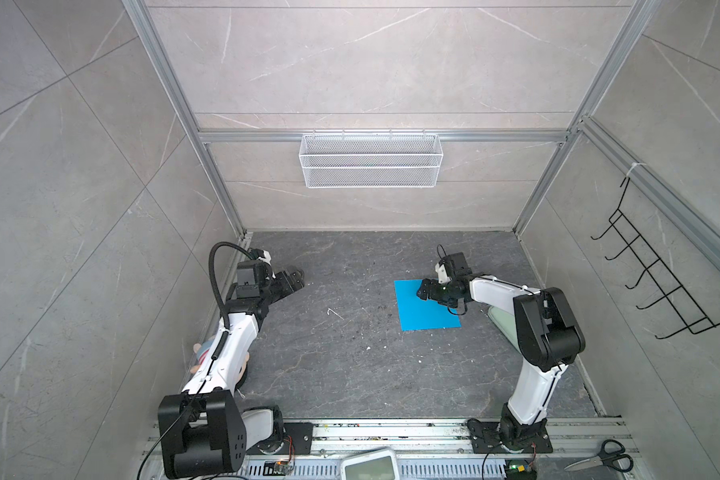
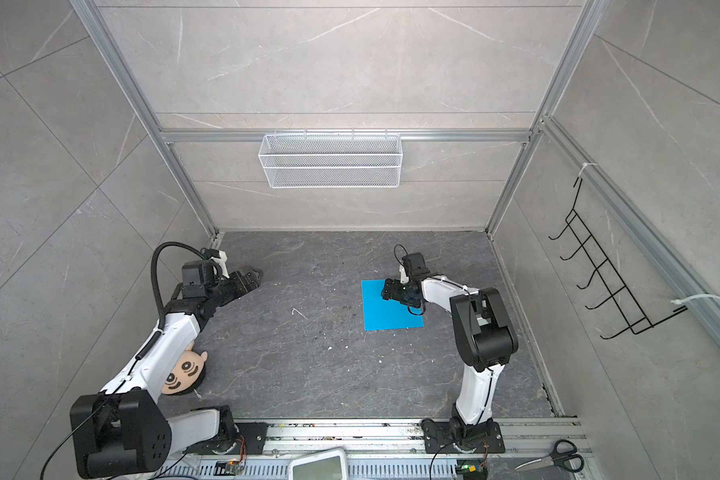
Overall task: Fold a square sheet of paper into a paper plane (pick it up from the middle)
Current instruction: 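Move both grippers over the cyan paper sheet toward its middle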
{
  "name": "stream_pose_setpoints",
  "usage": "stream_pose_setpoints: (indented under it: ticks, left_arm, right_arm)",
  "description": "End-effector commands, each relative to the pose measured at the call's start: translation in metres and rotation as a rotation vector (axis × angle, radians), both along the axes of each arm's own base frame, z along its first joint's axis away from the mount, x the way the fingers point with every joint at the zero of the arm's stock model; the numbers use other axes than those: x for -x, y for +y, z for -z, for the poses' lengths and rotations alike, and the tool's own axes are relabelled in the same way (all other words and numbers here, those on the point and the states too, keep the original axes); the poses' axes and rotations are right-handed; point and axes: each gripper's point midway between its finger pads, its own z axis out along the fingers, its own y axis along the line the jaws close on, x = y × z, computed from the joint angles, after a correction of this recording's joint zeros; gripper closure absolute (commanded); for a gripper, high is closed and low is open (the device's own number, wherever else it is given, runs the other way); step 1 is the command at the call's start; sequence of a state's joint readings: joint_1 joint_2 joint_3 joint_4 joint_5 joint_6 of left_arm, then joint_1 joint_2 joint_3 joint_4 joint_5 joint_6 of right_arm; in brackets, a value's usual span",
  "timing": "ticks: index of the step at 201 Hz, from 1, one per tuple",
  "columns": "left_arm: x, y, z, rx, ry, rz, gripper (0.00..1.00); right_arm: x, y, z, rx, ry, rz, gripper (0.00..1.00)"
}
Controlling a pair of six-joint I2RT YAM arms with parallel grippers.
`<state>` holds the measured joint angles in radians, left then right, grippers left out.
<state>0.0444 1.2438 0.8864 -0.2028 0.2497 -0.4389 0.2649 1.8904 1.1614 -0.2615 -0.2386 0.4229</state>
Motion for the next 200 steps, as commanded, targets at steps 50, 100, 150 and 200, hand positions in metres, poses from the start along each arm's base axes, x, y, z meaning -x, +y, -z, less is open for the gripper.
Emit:
stream_pose_setpoints:
  ticks: [50, 100, 150, 200]
  left_arm:
    - [-0.009, -0.017, -0.003, 0.084, 0.025, 0.050, 0.00]
    - [-0.001, -0.062, 0.021, 0.109, 0.123, 0.151, 0.00]
    - [0.024, -0.151, 0.069, 0.117, 0.360, 0.326, 0.02]
    - [0.039, -0.215, 0.109, 0.140, 0.527, 0.421, 0.15]
  right_arm:
    - [0.044, 0.065, 0.027, -0.044, 0.097, -0.113, 0.14]
    - [0.091, 0.146, 0.026, -0.123, 0.110, -0.258, 0.14]
    - [0.085, 0.145, -0.030, -0.170, 0.019, -0.219, 0.15]
    - [0.082, 0.115, -0.014, -0.171, 0.108, -0.116, 0.31]
